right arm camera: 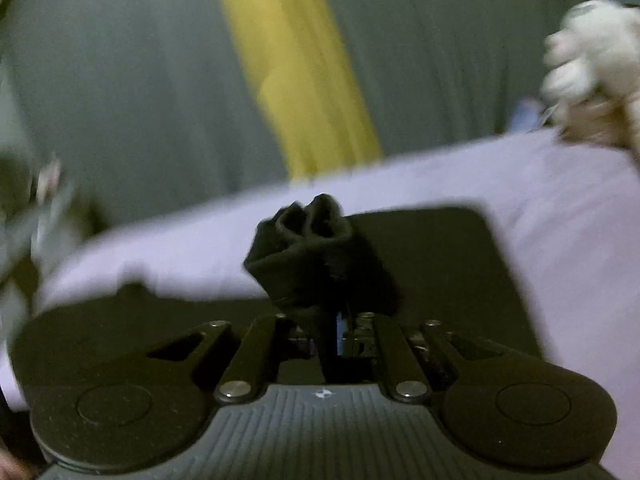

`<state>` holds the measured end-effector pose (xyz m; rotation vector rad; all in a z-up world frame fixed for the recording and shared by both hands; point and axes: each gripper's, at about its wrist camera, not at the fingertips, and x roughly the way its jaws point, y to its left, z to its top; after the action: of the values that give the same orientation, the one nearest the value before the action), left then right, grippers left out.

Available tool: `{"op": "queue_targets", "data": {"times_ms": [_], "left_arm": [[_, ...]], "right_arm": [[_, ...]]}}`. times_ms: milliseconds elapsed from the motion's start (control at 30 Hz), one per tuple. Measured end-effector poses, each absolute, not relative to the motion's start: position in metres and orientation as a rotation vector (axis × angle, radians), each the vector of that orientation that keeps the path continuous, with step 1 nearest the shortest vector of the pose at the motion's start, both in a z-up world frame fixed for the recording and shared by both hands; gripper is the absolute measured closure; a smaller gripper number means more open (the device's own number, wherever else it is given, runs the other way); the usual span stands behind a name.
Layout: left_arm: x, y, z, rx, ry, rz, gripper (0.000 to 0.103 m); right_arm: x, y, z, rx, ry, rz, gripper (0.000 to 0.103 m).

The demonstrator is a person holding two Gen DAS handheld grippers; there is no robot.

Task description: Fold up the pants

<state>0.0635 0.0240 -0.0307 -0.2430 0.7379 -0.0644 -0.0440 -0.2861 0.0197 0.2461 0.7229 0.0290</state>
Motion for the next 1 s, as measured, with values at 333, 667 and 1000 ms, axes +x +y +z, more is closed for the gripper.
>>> {"op": "queue_targets", "data": {"times_ms": [333,667,1000], "left_arm": [[0.069,0.024,-0.036,-0.247,0.741,-0.095,0.003],[0.066,0.015,-0.036,-0.187,0.744,-0.094,0.003],[0.064,0.002,-0.039,-0.092,0.755,-0.092,0.003]], "right_arm": [[-0.051,-0.311,0.029,0.444,0.864,0.159,0.045],[-0.054,-0.352,-0.007,0.475,0.858,-0.093,0.078],[-0.048,-0.366,-0.011,0.541,0.821,-0.099,0.077]]}}
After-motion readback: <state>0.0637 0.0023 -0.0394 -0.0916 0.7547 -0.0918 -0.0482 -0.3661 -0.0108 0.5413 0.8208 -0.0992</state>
